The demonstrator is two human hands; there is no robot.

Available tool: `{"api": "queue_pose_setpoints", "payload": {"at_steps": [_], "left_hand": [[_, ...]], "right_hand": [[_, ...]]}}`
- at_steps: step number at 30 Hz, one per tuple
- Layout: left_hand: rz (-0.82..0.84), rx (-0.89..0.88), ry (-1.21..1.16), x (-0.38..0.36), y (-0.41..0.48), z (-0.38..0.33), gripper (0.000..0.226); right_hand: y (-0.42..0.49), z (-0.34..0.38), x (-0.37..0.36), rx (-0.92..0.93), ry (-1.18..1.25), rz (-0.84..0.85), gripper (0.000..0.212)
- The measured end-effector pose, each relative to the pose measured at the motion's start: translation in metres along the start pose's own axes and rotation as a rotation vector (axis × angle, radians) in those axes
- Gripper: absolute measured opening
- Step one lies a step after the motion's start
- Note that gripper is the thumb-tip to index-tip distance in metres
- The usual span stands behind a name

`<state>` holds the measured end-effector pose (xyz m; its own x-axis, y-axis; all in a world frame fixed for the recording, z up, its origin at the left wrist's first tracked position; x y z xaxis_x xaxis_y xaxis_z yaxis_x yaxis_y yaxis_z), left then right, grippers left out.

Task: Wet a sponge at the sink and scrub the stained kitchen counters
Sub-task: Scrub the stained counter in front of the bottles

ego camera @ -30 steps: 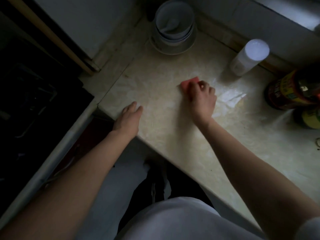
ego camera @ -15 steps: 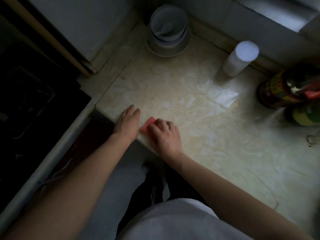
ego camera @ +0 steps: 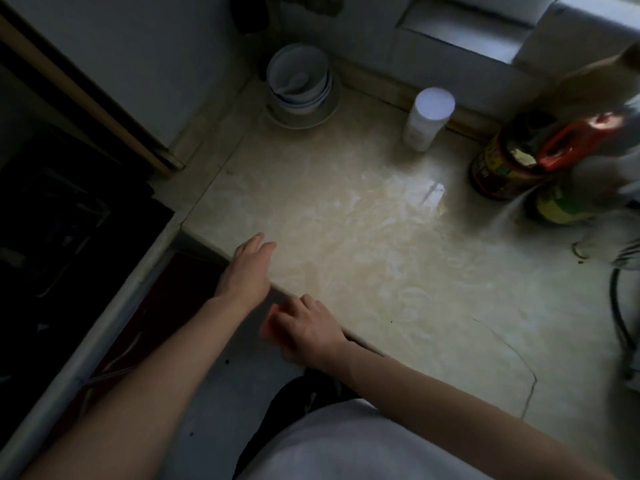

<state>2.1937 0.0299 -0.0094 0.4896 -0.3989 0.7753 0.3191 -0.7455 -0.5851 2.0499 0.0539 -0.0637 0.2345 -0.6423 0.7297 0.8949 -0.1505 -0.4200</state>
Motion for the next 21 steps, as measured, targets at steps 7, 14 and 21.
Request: {"api": "queue_pose_setpoints", "payload": {"at_steps": [7,14,21], "left_hand": [[-0.091,-0.118,-0.067,0.014,-0.021,-0.018,0.067],[-0.158,-0.343,-0.157,0.018,-0.048,-0.087,0.053],[-0.106,-0.687,-0.132,-0.010,-0.084,-0.192,0.043]], "right_hand": [[-0.035,0.004,0.021,-0.105,0.040,-0.110,0.058],[-0.109,0.019,0.018,-0.207,0.114,-0.217,0.061],[-0.209,0.009,-0.001,-0.466,0.212,-0.409,0.060]]}}
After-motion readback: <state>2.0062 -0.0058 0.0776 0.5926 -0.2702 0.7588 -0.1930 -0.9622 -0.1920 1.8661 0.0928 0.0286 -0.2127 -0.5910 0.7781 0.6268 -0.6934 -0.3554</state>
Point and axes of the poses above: each hand's wrist, its own y-axis towards the middle knuckle, its own x-axis out of the back of the hand, z = x × y, the point moved 6 cm from there along y, towards the middle knuckle, and after that the axes turned 15 degrees about z, right-handed, at the moved point
